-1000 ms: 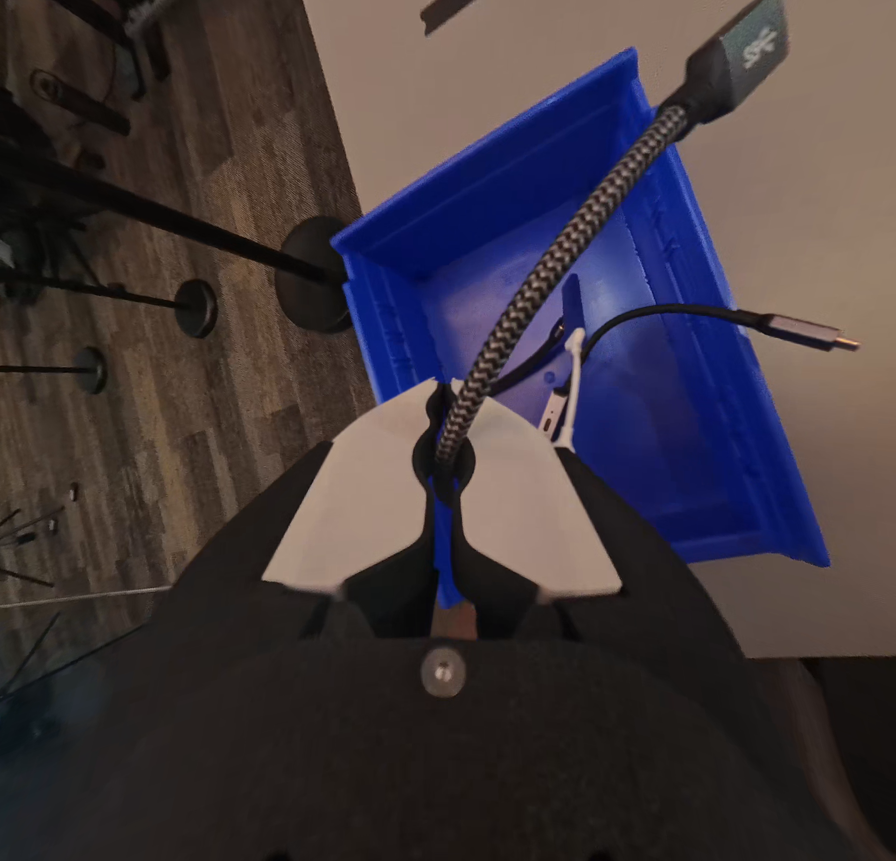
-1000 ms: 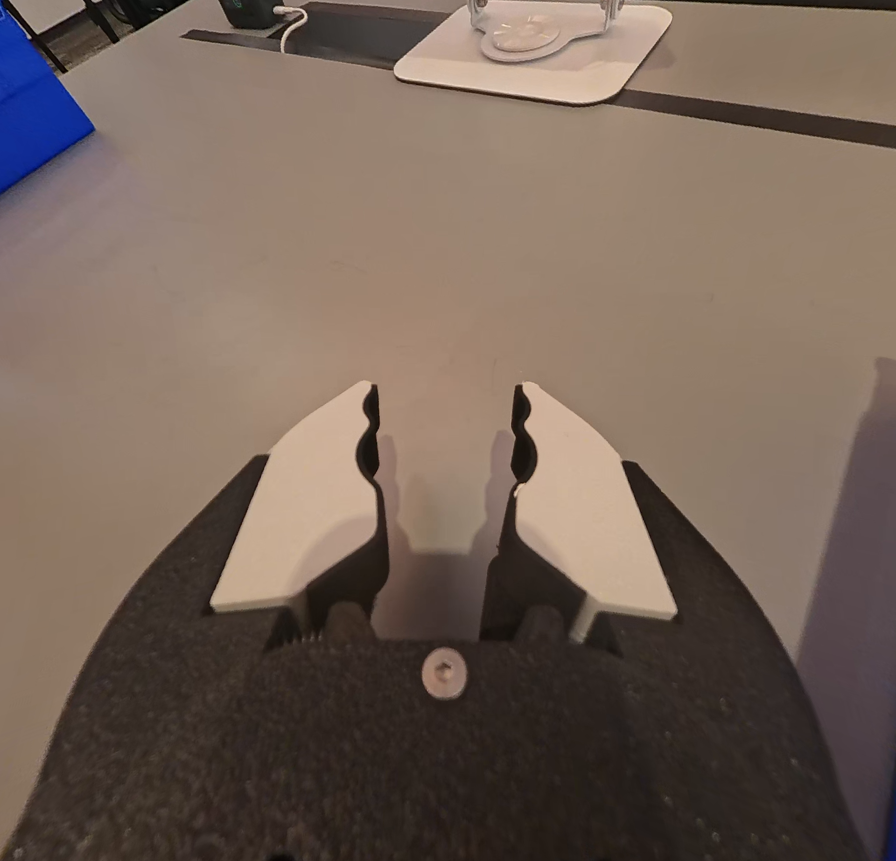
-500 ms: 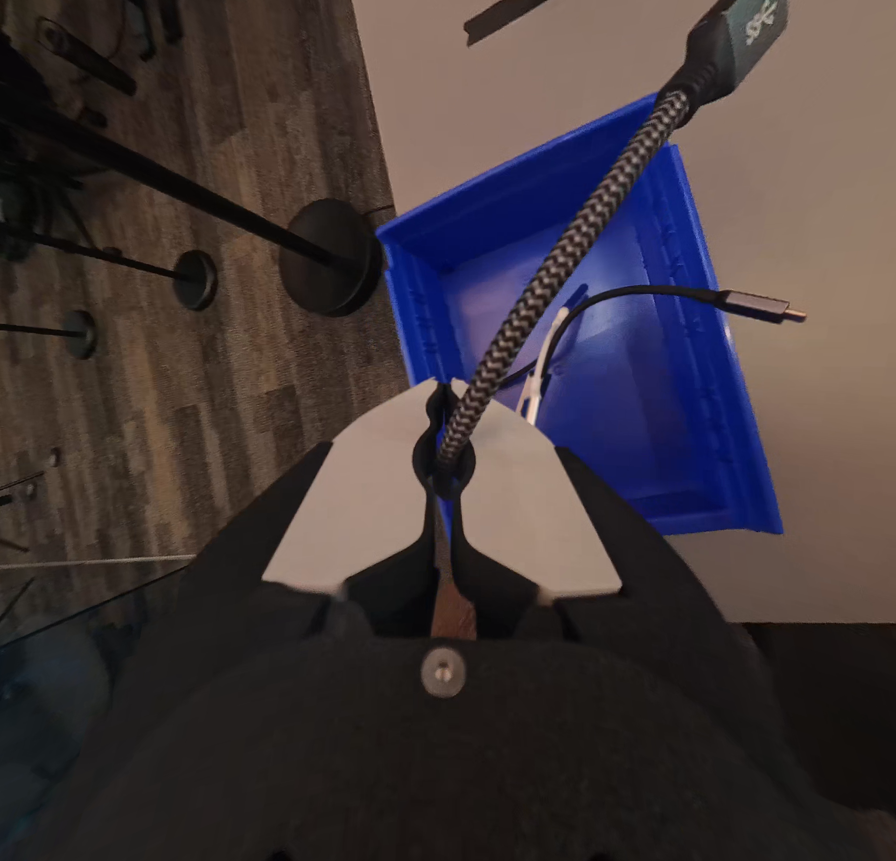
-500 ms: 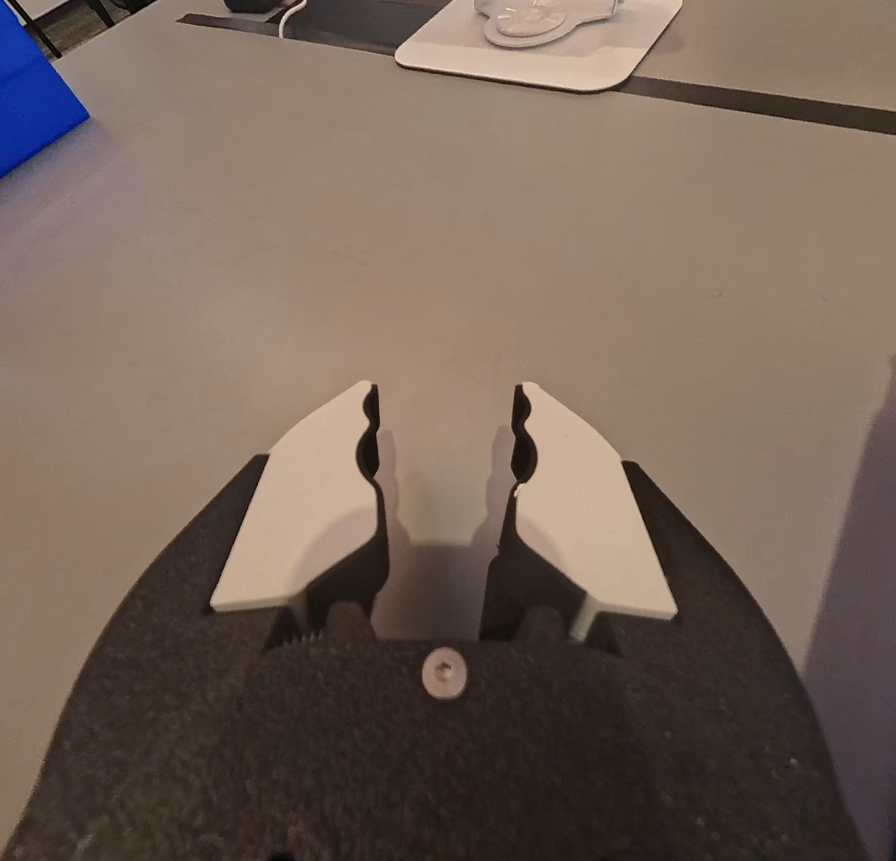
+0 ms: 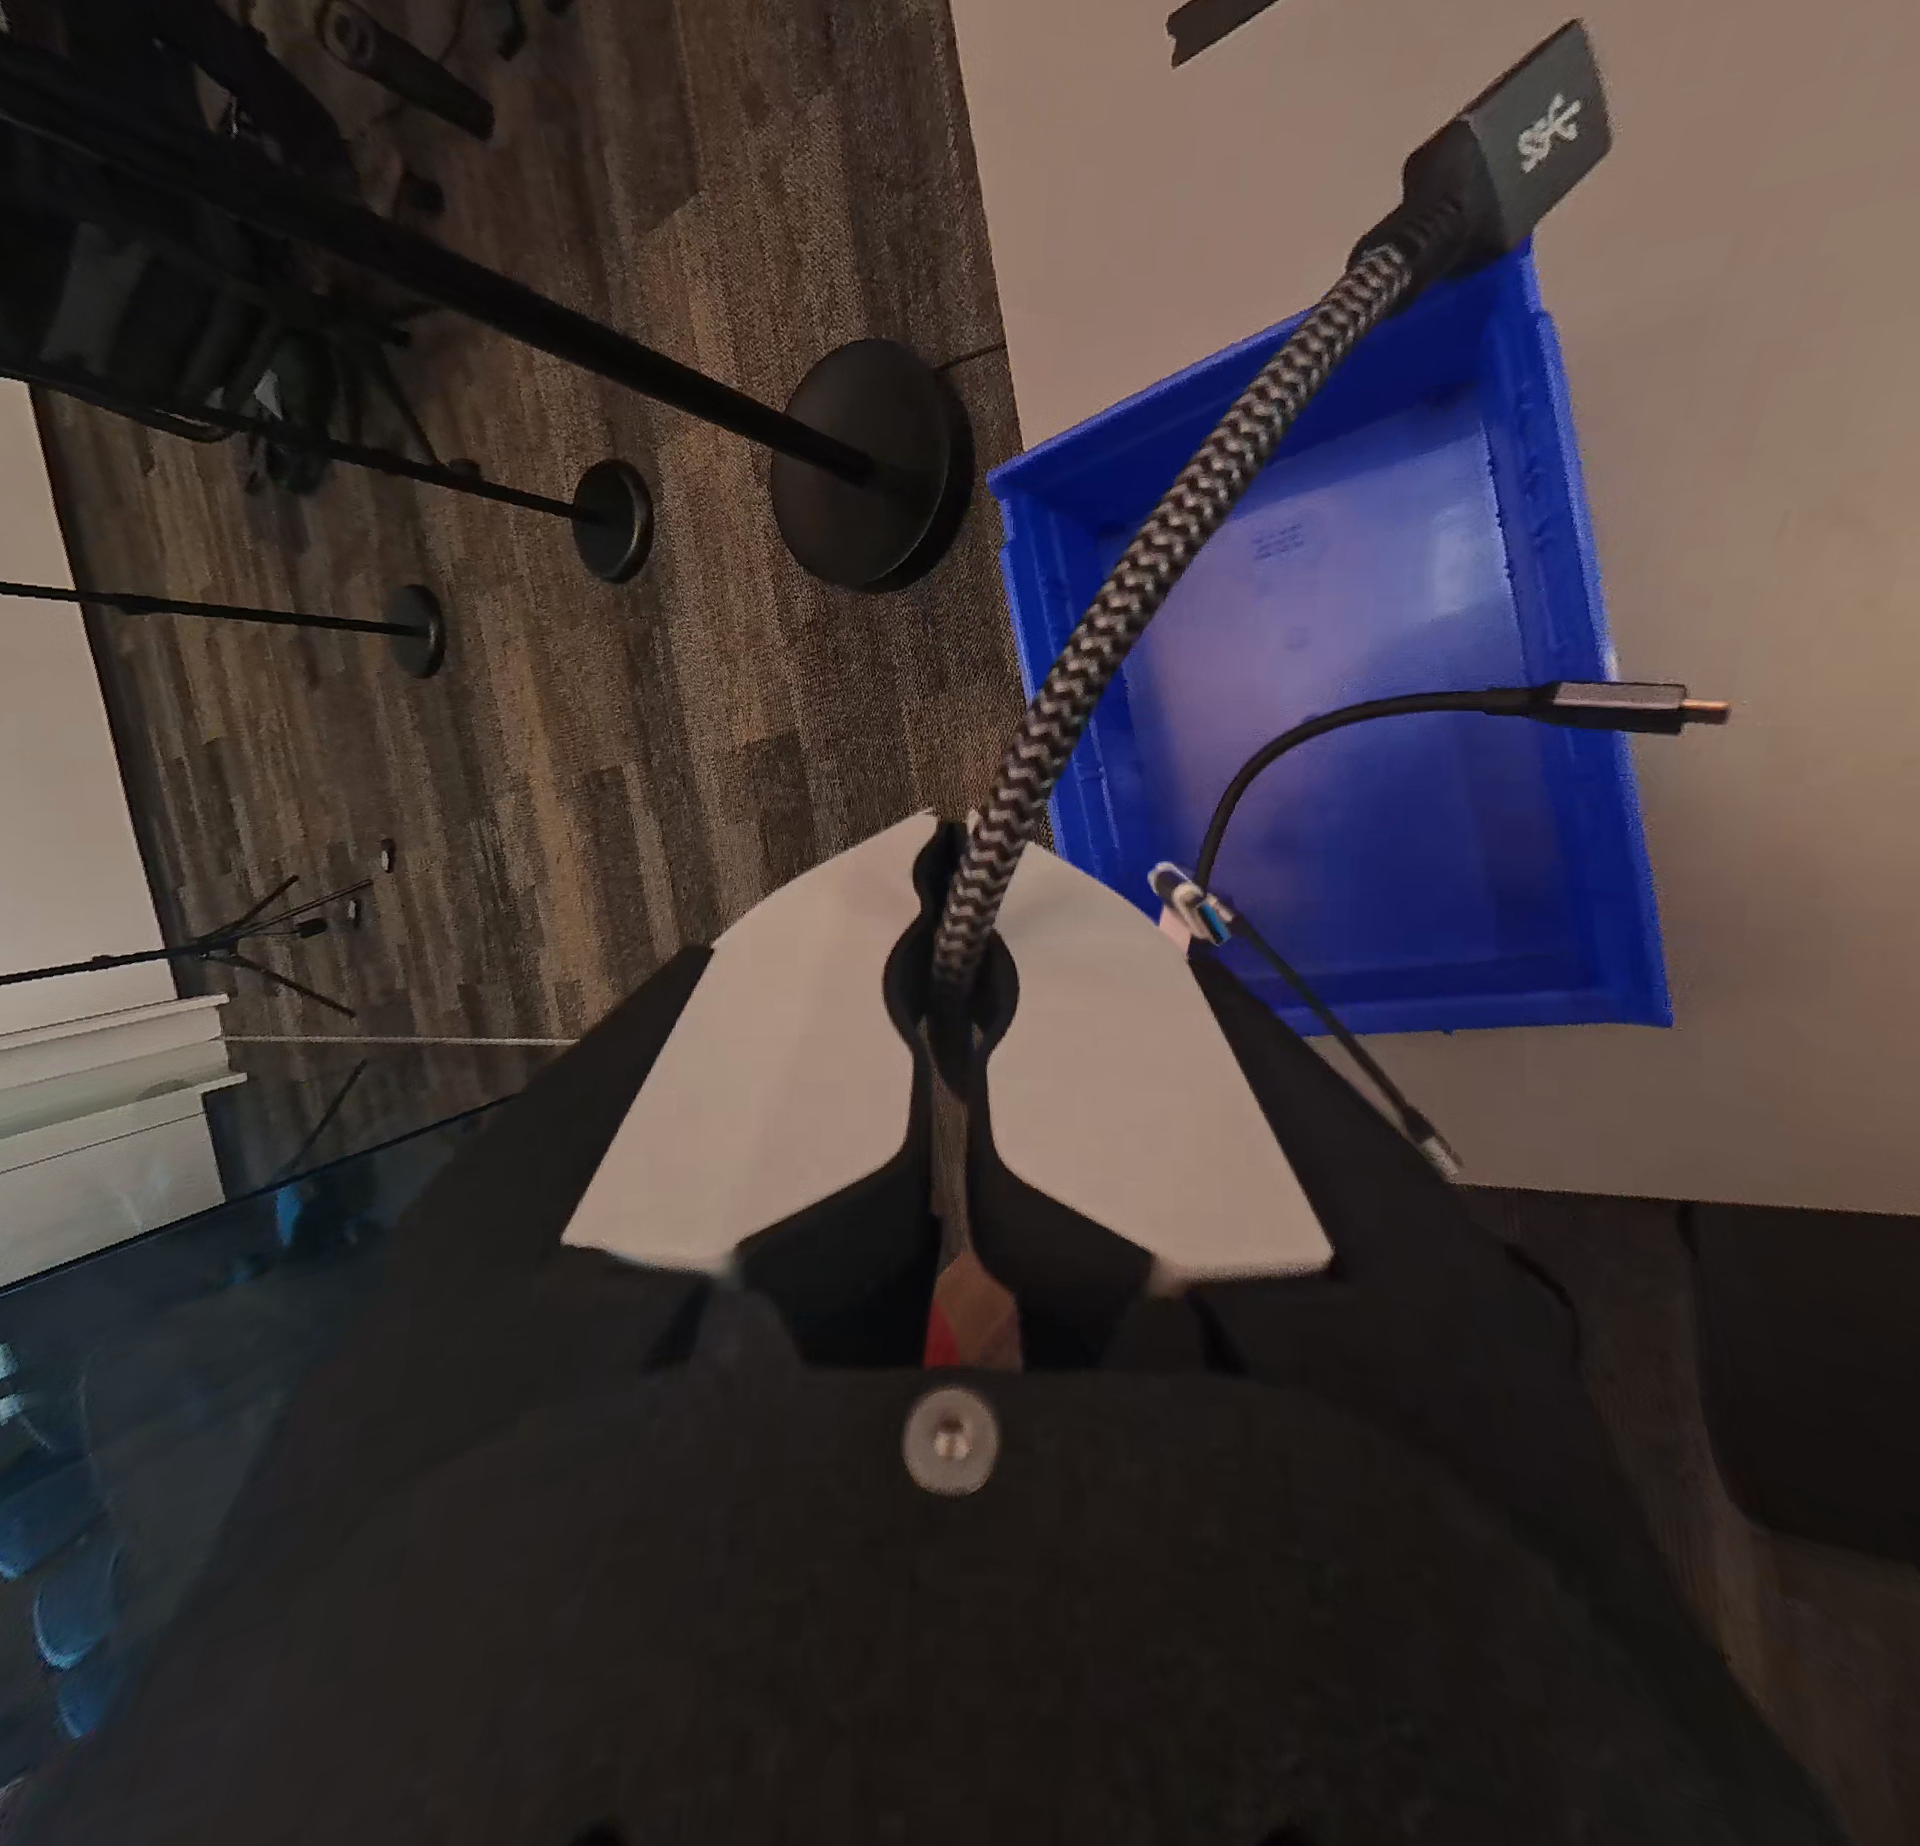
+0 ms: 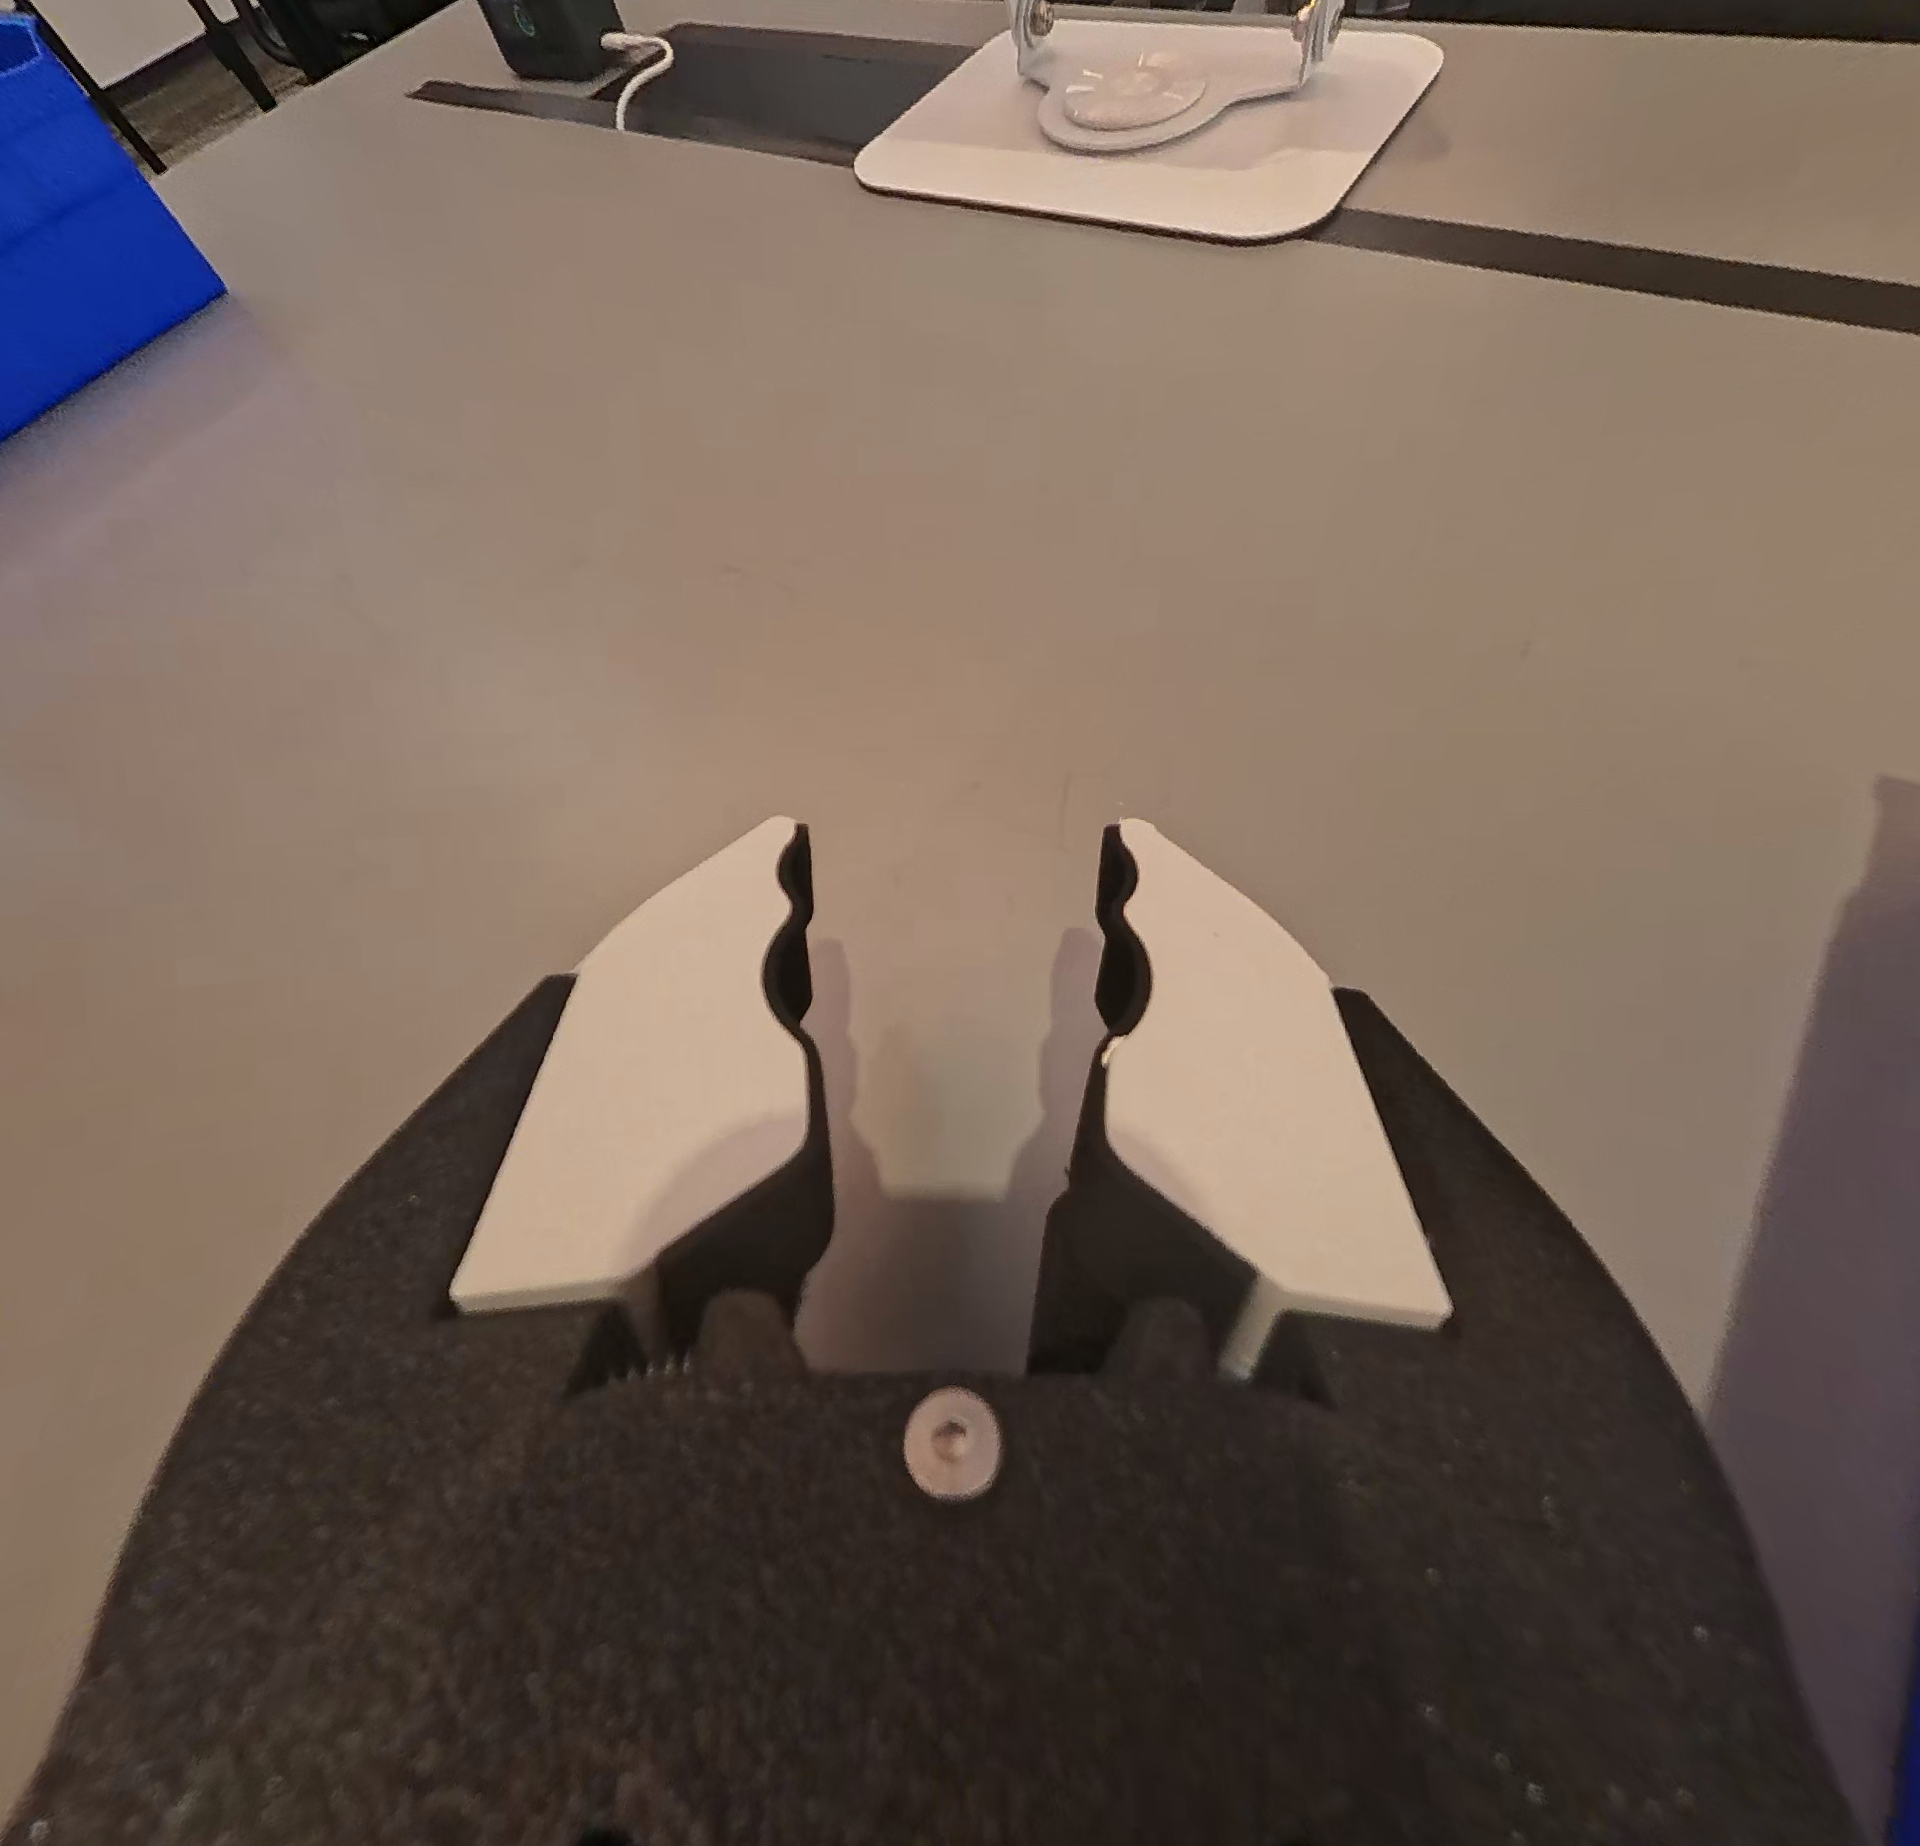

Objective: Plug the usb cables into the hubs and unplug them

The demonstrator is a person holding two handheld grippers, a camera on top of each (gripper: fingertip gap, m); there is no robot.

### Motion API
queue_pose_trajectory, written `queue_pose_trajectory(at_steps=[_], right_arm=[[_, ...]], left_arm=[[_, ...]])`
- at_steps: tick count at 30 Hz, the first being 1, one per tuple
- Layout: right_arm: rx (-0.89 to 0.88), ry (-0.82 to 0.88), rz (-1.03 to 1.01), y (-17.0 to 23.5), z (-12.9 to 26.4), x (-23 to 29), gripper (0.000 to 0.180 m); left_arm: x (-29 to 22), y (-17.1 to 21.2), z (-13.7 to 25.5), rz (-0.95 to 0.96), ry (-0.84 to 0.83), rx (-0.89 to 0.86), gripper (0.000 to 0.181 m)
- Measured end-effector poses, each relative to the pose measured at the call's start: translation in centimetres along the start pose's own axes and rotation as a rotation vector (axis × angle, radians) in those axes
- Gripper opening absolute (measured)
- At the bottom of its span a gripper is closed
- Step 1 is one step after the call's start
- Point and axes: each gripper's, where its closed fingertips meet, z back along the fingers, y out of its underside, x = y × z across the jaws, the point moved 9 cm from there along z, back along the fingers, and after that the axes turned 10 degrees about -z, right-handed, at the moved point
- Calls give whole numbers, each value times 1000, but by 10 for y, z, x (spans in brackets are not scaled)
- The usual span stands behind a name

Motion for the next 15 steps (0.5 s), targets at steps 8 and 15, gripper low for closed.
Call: queue_pose_trajectory(at_steps=[8,15], right_arm=[[-13,-2,-2,-2,3,0,52],[-21,-2,1,-3,5,0,52]], left_arm=[[-23,-23,-17,0,181,98,0],[-43,-24,-44,62,400,173,0]])
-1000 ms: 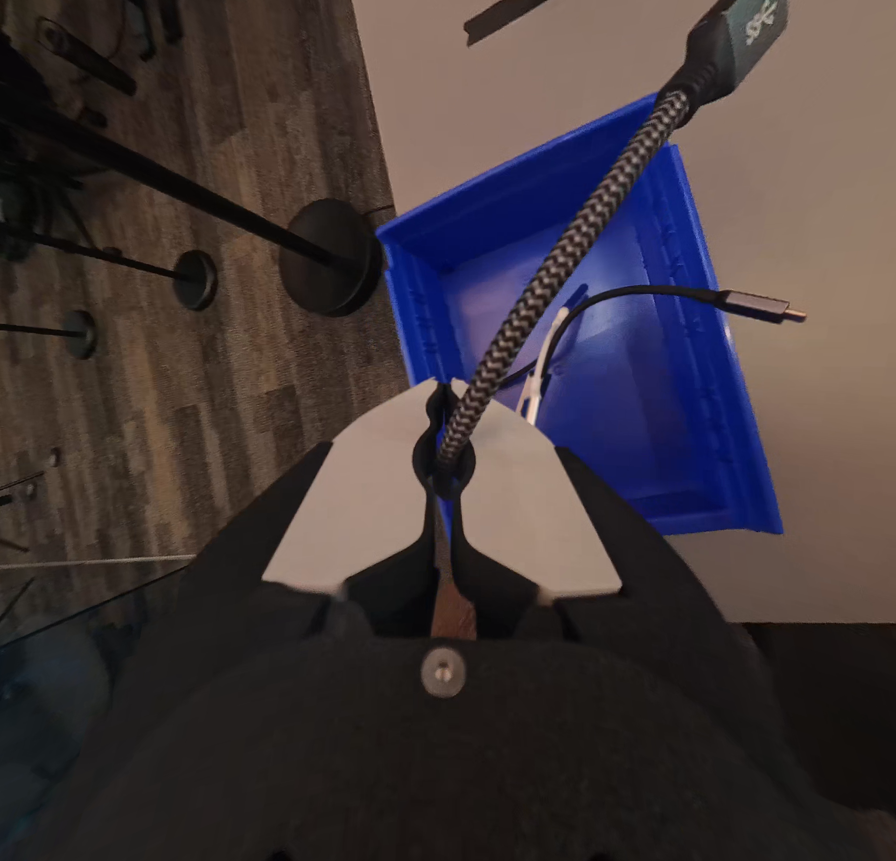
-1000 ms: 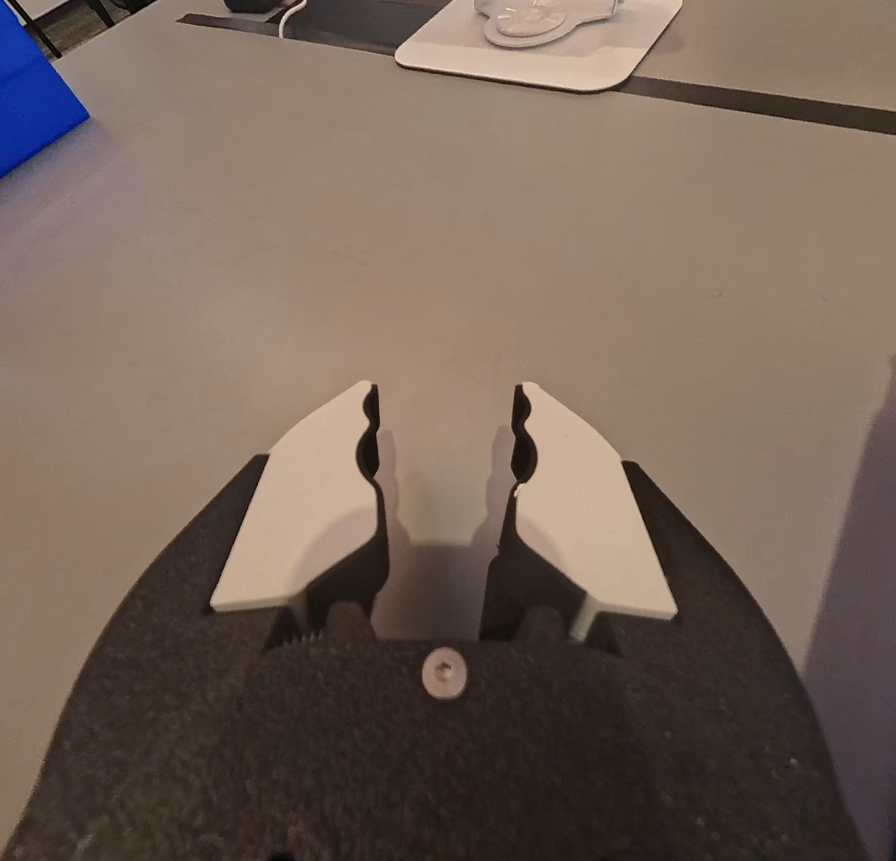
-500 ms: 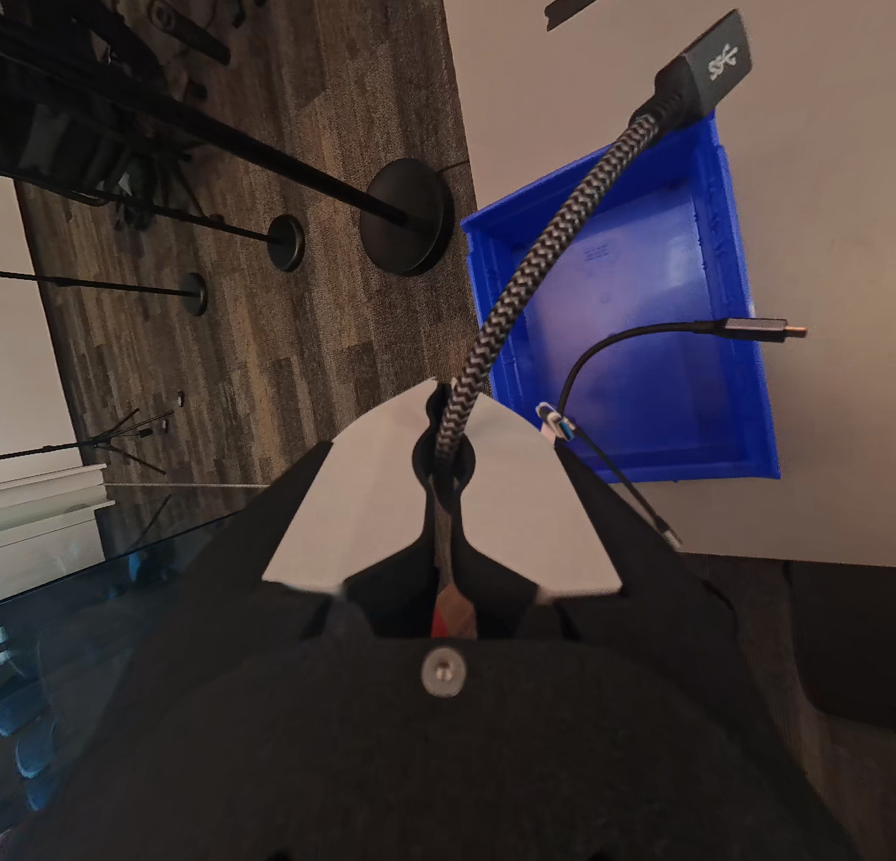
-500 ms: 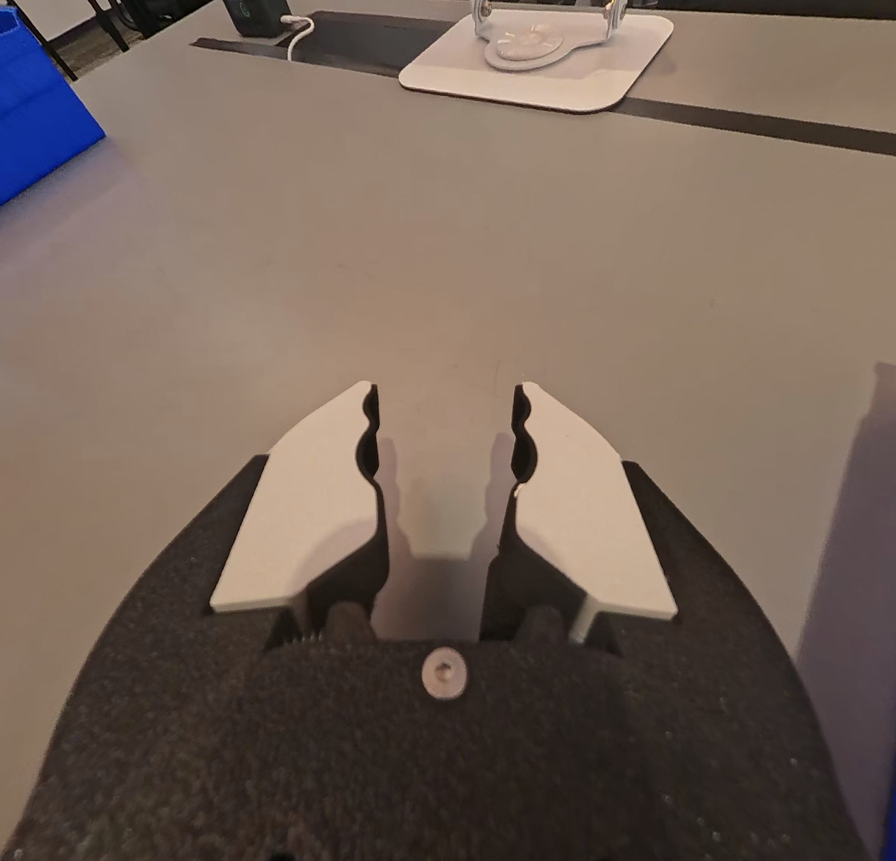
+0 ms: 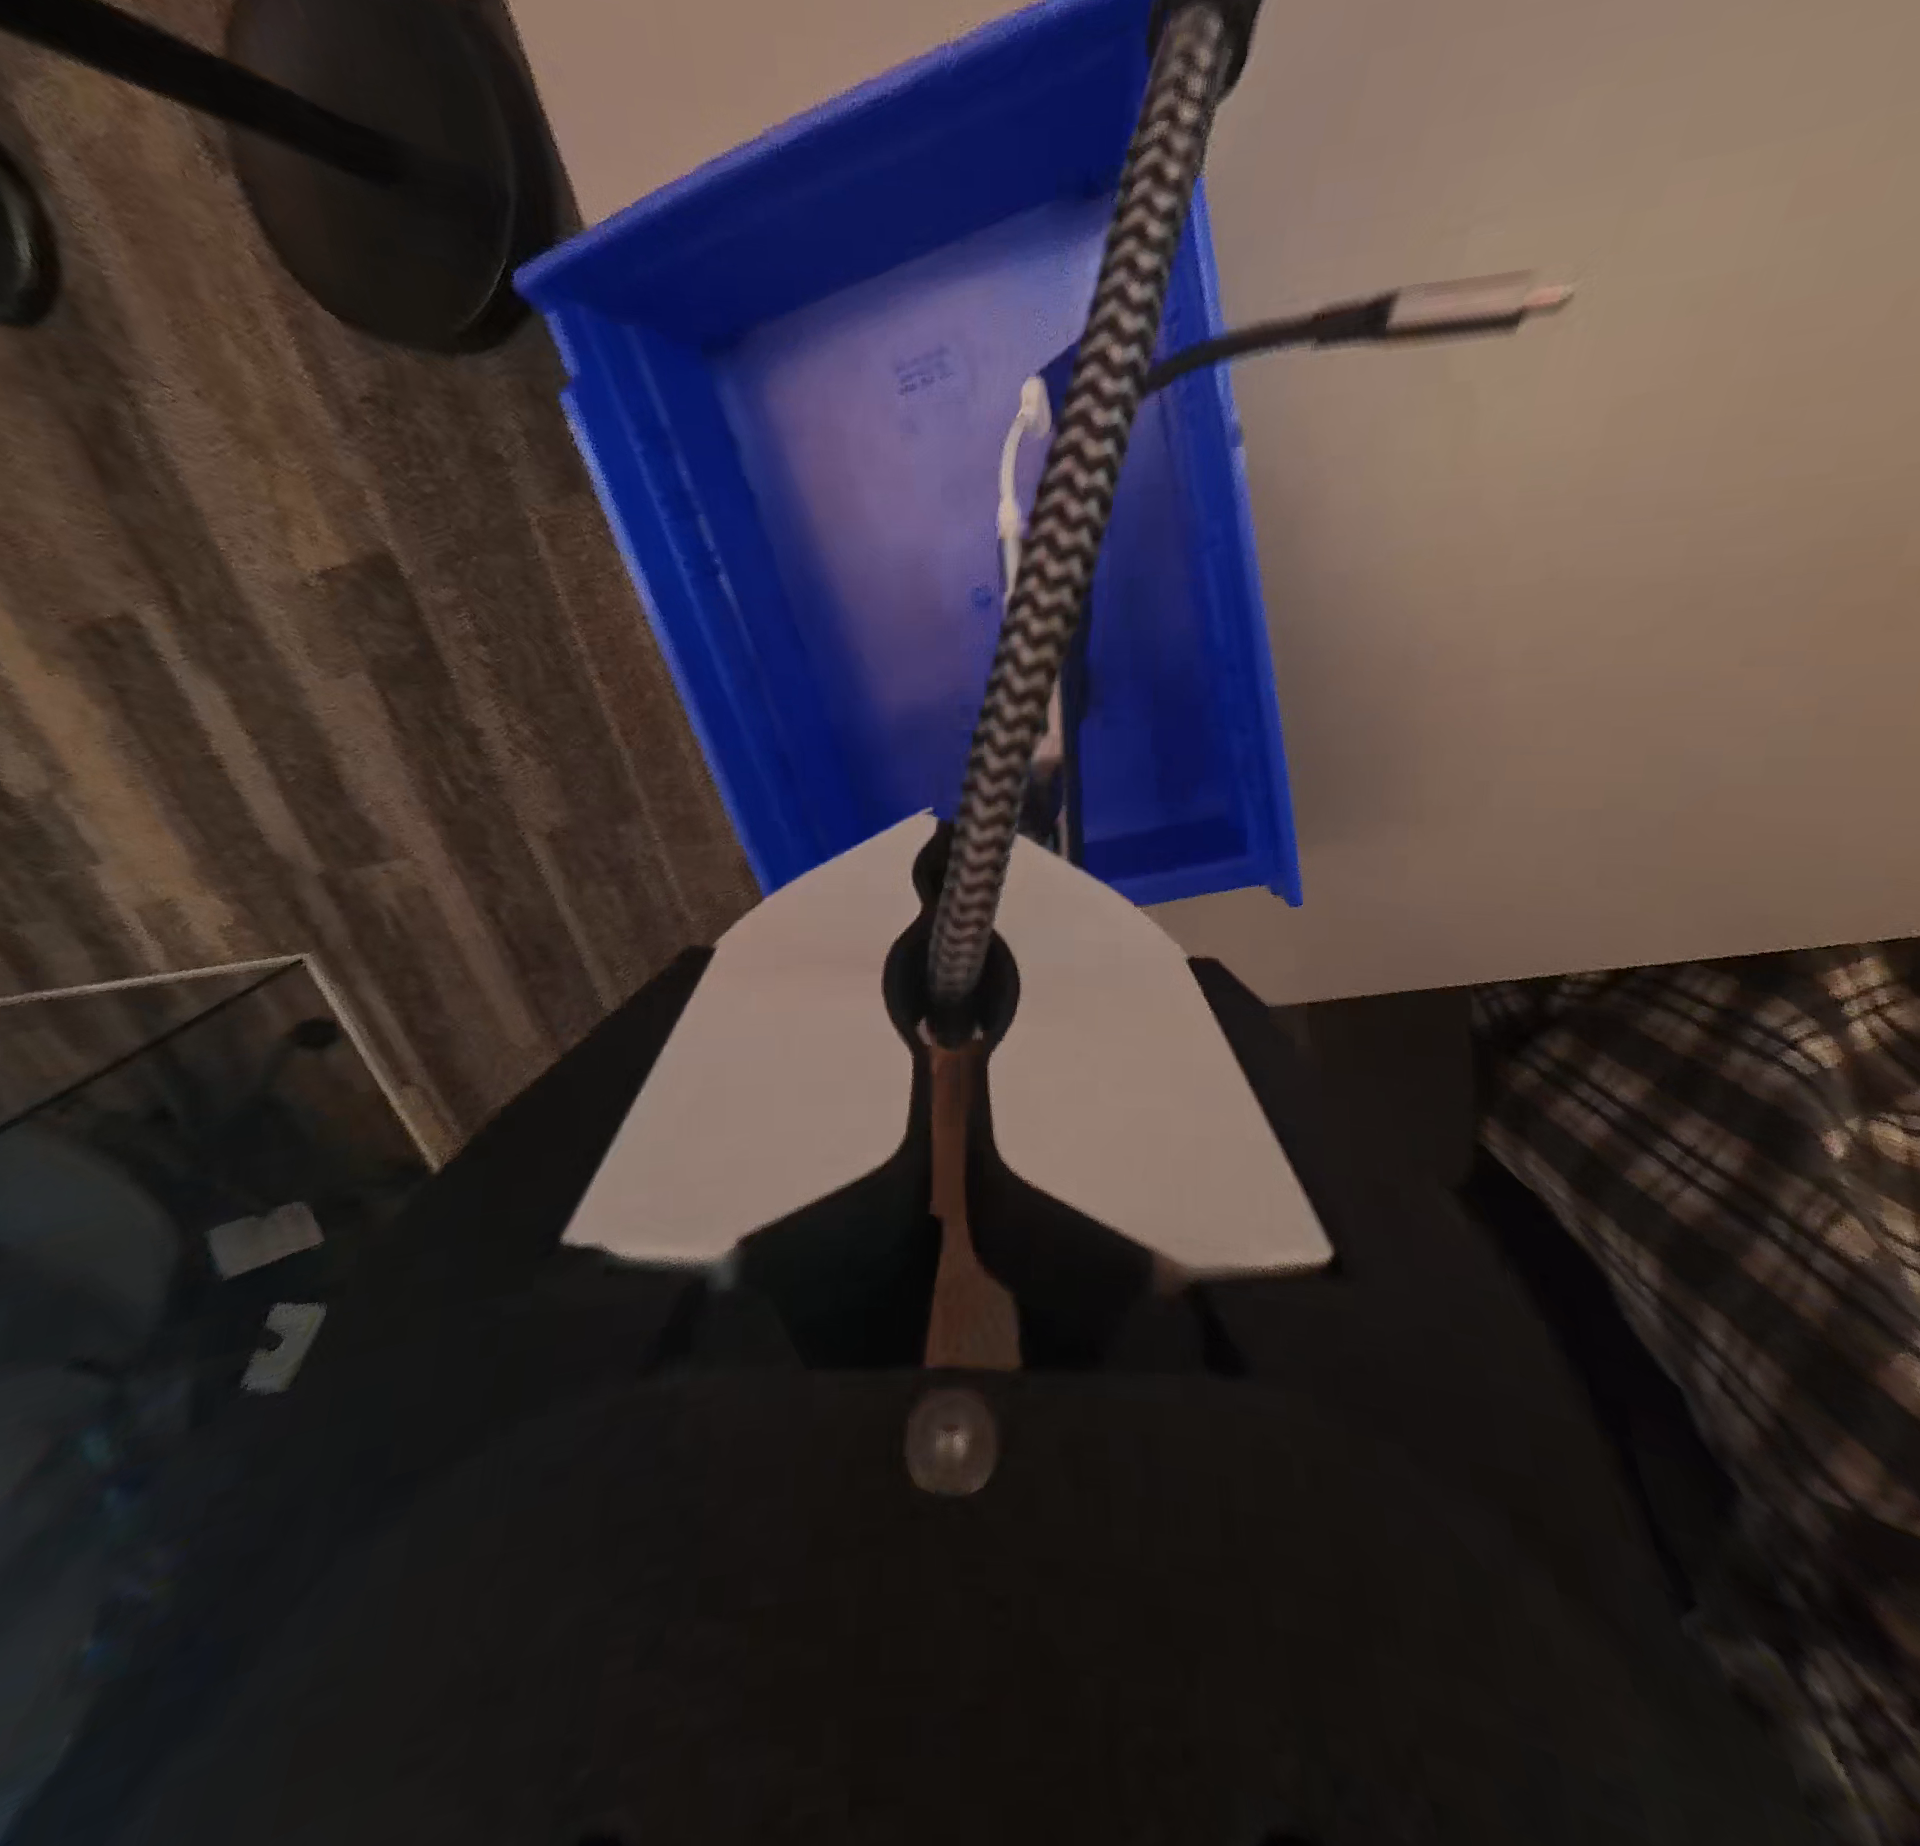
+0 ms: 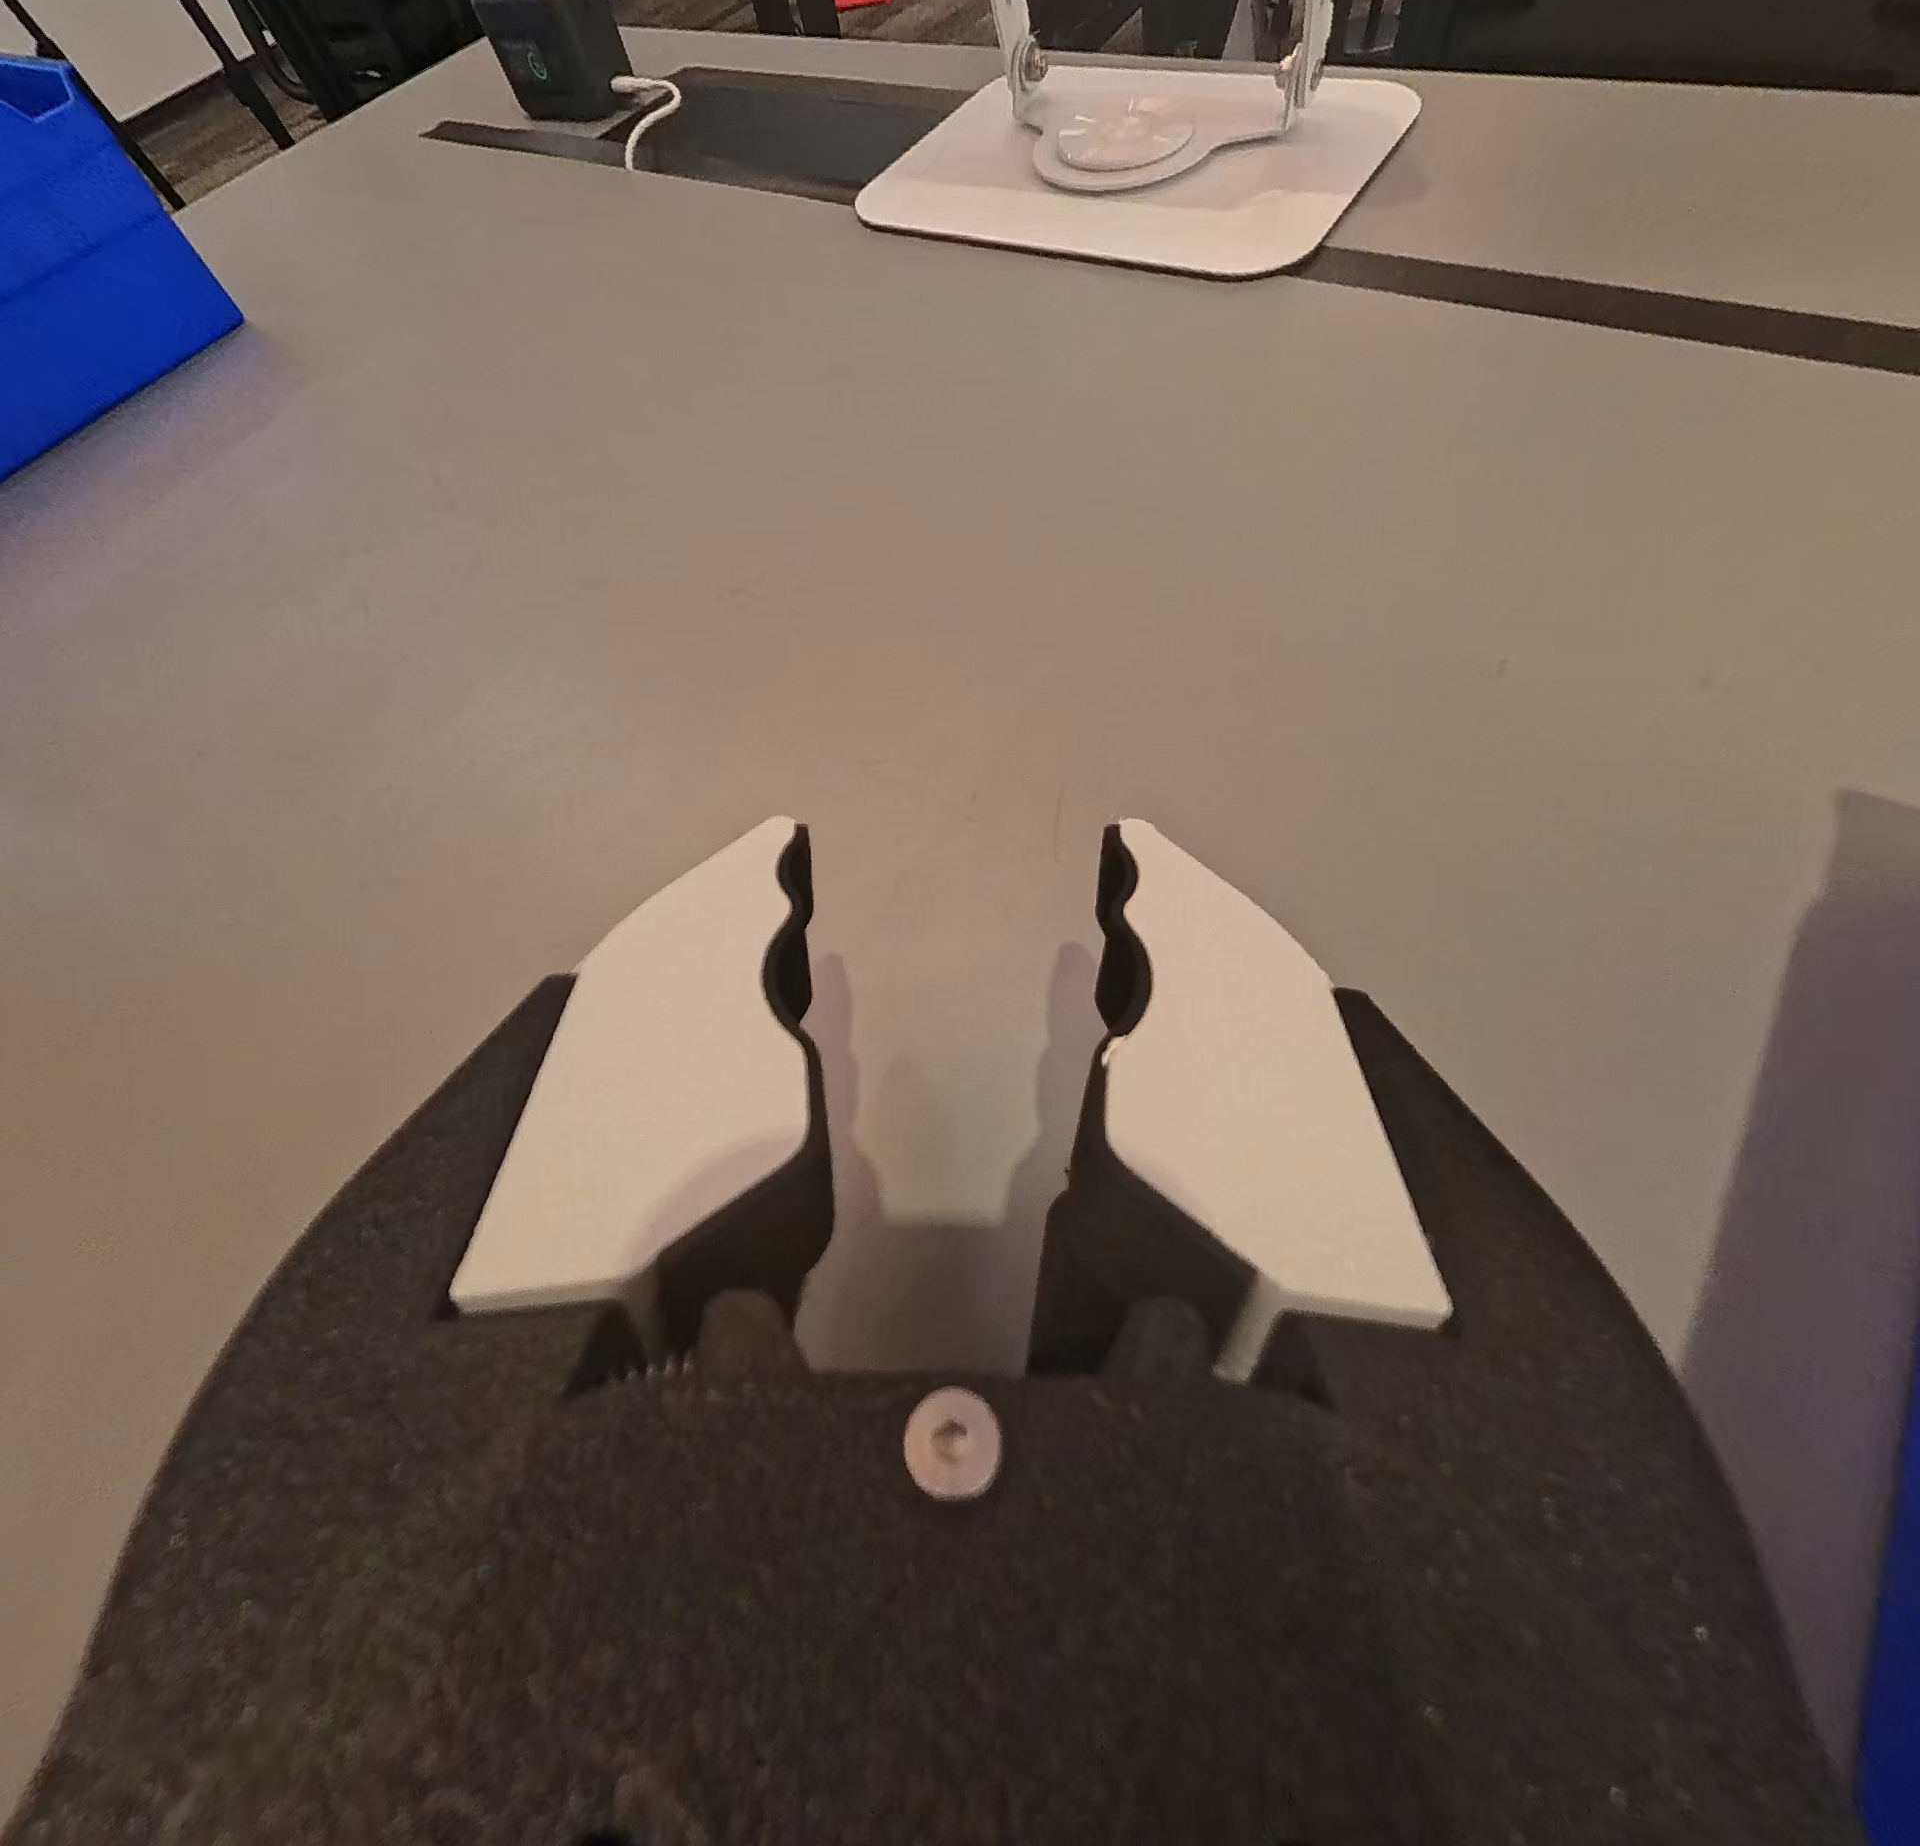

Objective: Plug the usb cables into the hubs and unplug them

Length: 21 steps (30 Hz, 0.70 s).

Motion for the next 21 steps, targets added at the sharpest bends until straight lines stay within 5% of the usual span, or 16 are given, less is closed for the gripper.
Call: queue_pose_trajectory(at_steps=[12,21], right_arm=[[0,-2,0,0,0,0,52],[-7,10,-16,0,0,-4,52]], left_arm=[[-2,-14,65,-4,-91,-313,0],[-84,-74,91,-265,-128,-540,0]])
